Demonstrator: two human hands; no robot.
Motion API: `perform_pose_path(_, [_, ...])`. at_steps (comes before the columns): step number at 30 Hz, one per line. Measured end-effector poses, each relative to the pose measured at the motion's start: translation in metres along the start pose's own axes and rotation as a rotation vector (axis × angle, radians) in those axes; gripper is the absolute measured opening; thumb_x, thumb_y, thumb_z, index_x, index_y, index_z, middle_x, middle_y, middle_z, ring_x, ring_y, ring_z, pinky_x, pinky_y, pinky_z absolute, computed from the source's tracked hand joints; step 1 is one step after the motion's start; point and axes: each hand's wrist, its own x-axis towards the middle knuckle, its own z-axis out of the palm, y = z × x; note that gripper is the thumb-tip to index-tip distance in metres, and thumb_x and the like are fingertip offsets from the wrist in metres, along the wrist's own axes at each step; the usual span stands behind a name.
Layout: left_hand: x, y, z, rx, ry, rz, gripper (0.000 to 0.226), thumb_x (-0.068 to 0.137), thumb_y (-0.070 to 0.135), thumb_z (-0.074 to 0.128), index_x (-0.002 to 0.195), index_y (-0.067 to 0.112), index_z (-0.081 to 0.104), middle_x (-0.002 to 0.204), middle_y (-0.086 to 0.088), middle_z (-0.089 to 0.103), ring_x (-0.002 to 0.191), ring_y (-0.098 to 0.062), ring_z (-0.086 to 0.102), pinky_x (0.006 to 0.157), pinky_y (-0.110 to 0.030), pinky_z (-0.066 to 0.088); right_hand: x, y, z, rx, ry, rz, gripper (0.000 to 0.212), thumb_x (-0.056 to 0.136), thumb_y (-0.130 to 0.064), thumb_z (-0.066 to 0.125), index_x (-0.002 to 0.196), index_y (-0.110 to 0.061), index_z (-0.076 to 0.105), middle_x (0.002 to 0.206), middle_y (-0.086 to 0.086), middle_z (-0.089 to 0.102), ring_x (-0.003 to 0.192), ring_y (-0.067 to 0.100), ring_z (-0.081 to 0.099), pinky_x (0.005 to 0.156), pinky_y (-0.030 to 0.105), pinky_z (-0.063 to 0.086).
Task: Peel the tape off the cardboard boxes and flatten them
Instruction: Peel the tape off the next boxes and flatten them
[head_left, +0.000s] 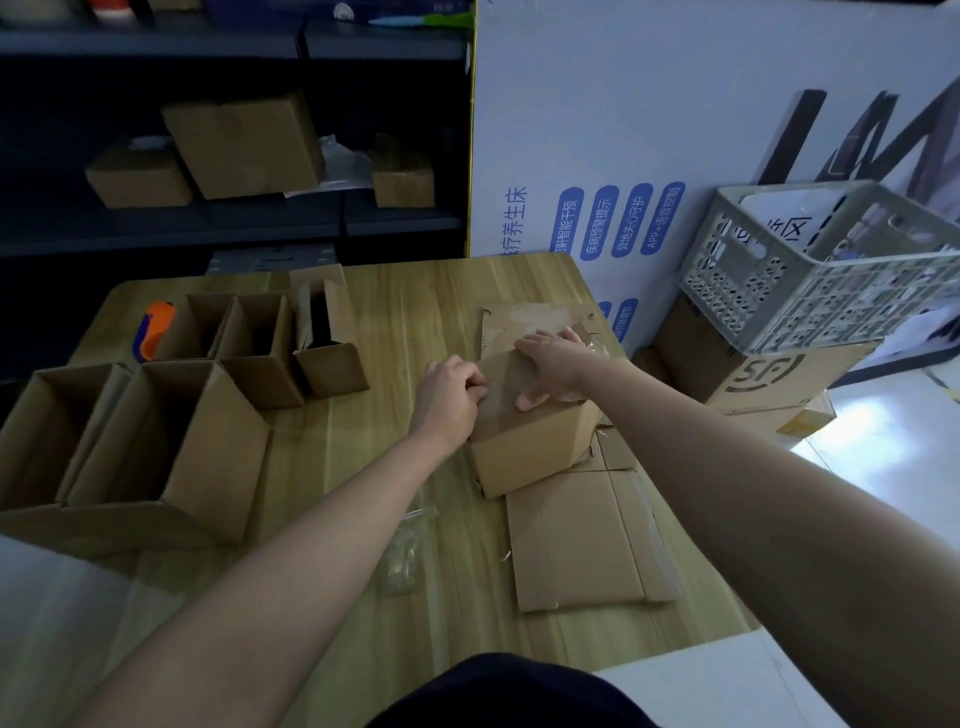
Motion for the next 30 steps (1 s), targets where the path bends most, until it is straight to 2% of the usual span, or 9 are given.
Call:
perform_pose_path(6, [0.009,0.007,0.002,0.112,-0.023,-0.055,0.007,0.090,0.013,0.059,0.084,0.015,0.061,0.096,-0.001,0.059,0.098,-0.019,0.050,0.082,-0.032,0.041,-0.002,0.002,0.003,0.035,0.004,0.016,0.094,0.079,-0.046,0.068,0.150,-0.013,0.017,0.157,0.004,0.018,0.146,0.021,0.003,0.115,0.043,-0.005])
perform_pose_path(9, [0.011,0.010,0.001,0.290,-0.107,0.034,0.006,0.092,0.011,0.056,0.089,0.017,0.056,0.102,-0.001,0.058,0.102,-0.020,0.048,0.088,-0.036,0.040,0.000,0.003,0.005,0.035,0.007,0.015,0.094,0.079,-0.046,0.069,0.150,-0.012,0.018,0.157,0.004,0.019,0.146,0.020,0.004,0.115,0.042,-0.007])
perform_pose_path(12, [0.009,0.008,-0.001,0.279,-0.190,0.112,0.013,0.094,0.009,0.050,0.085,0.018,0.048,0.100,0.001,0.052,0.103,-0.018,0.043,0.088,-0.036,0.033,-0.001,0.008,0.004,0.050,0.013,0.032,0.093,0.078,-0.043,0.070,0.150,-0.013,0.018,0.157,0.004,0.020,0.146,0.020,0.004,0.115,0.042,-0.007])
perform_pose_path(16, [0.000,0.002,-0.011,-0.242,-0.254,0.052,0.027,0.094,0.001,0.047,0.074,0.018,0.044,0.090,0.001,0.052,0.089,-0.014,0.043,0.081,-0.024,0.033,-0.005,0.016,0.004,0.112,0.009,0.030,0.093,0.078,-0.039,0.072,0.151,-0.018,0.018,0.157,0.001,0.018,0.146,0.023,0.000,0.115,0.045,-0.005])
perform_pose_path(18, [-0.006,0.002,-0.015,-0.540,-0.247,-0.007,0.032,0.094,-0.006,0.044,0.072,0.017,0.044,0.087,-0.003,0.056,0.079,-0.010,0.045,0.074,-0.015,0.036,-0.007,0.017,0.004,0.134,0.000,0.040,0.094,0.078,-0.037,0.073,0.151,-0.020,0.017,0.158,0.001,0.016,0.146,0.026,-0.003,0.115,0.048,-0.004])
perform_pose_path(20, [-0.009,-0.001,-0.017,-0.774,-0.227,-0.082,0.032,0.095,-0.008,0.039,0.074,0.016,0.043,0.077,0.000,0.058,0.072,-0.008,0.047,0.070,-0.013,0.038,-0.008,0.019,0.003,0.163,-0.008,0.049,0.093,0.078,-0.034,0.073,0.151,-0.022,0.016,0.158,0.001,0.013,0.145,0.028,-0.005,0.114,0.051,-0.003])
perform_pose_path(22, [-0.009,-0.009,-0.018,-0.944,-0.216,-0.181,0.032,0.096,-0.006,0.038,0.075,0.017,0.043,0.067,0.004,0.057,0.068,-0.009,0.045,0.066,-0.018,0.039,-0.010,0.020,0.003,0.169,-0.014,0.042,0.093,0.079,-0.033,0.072,0.151,-0.021,0.015,0.158,0.000,0.012,0.145,0.026,-0.006,0.115,0.050,-0.004])
perform_pose_path(26, [-0.013,-0.030,-0.014,-1.318,-0.229,-0.492,0.031,0.094,-0.006,0.036,0.073,0.014,0.045,0.065,-0.001,0.058,0.074,-0.020,0.057,0.073,-0.039,0.051,-0.015,0.020,0.003,0.198,-0.014,0.056,0.093,0.080,-0.032,0.071,0.152,-0.022,0.013,0.159,0.001,0.009,0.145,0.030,-0.006,0.114,0.051,-0.003])
perform_pose_path(30, [-0.021,-0.037,-0.003,-1.587,-0.089,-0.714,0.034,0.093,-0.012,0.029,0.067,0.007,0.042,0.062,-0.008,0.052,0.062,-0.024,0.059,0.059,-0.040,0.058,-0.013,0.021,0.007,0.160,0.003,0.027,0.090,0.081,-0.032,0.070,0.151,-0.023,0.015,0.158,0.001,0.011,0.145,0.027,-0.004,0.114,0.050,-0.004])
